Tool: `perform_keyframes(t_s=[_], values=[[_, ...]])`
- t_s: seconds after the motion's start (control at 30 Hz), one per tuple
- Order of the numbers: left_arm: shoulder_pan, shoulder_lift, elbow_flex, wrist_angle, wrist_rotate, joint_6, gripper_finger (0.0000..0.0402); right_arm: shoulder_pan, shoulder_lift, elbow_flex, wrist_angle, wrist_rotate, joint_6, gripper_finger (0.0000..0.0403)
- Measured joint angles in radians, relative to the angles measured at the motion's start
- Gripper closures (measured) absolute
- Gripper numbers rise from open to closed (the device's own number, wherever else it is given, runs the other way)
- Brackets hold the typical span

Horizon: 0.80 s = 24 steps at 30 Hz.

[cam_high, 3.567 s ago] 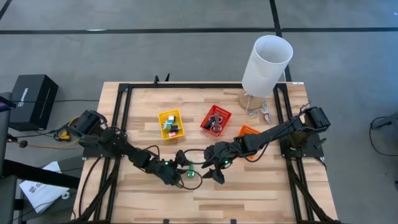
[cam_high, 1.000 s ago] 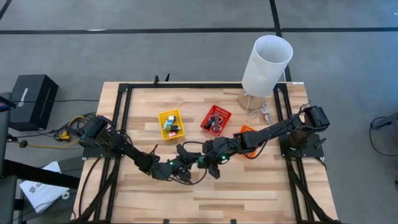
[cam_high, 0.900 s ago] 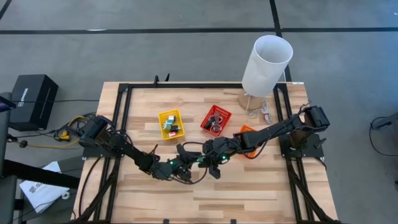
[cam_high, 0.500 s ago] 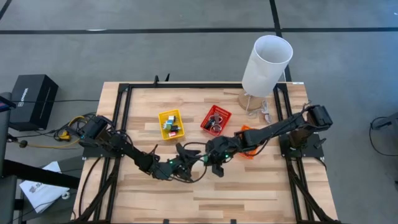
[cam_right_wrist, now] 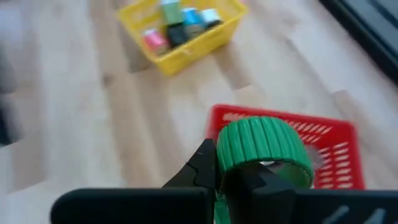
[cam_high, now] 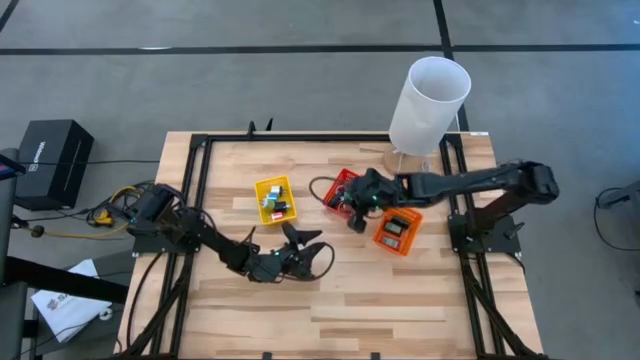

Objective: Pick & Place Office items
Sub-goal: Put the green watch into the red basket

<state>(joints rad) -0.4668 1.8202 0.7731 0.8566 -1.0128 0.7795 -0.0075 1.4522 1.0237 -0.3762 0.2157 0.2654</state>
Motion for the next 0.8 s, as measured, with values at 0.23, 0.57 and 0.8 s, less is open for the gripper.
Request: perform_keyframes(t_s=[0.23,0.57,0.8], values=[[0.023,0.000,0.000,0.001,-0.002,-0.003,0.0220,-0.141,0.180,-0.002,0.014,-0.006,-0.038,0.0393],[0.023,0.000,0.000,0.006,-0.003,-0.003,0.0226,-0.179,0.279,0.000,0.010,-0.010,-0.115,0.0348],[0.023,0.000,0.000,0.005,-0.021,-0.003,0.0227,-0.179,0.278,0.111,-0.144,-0.009,-0.146,0.0271]])
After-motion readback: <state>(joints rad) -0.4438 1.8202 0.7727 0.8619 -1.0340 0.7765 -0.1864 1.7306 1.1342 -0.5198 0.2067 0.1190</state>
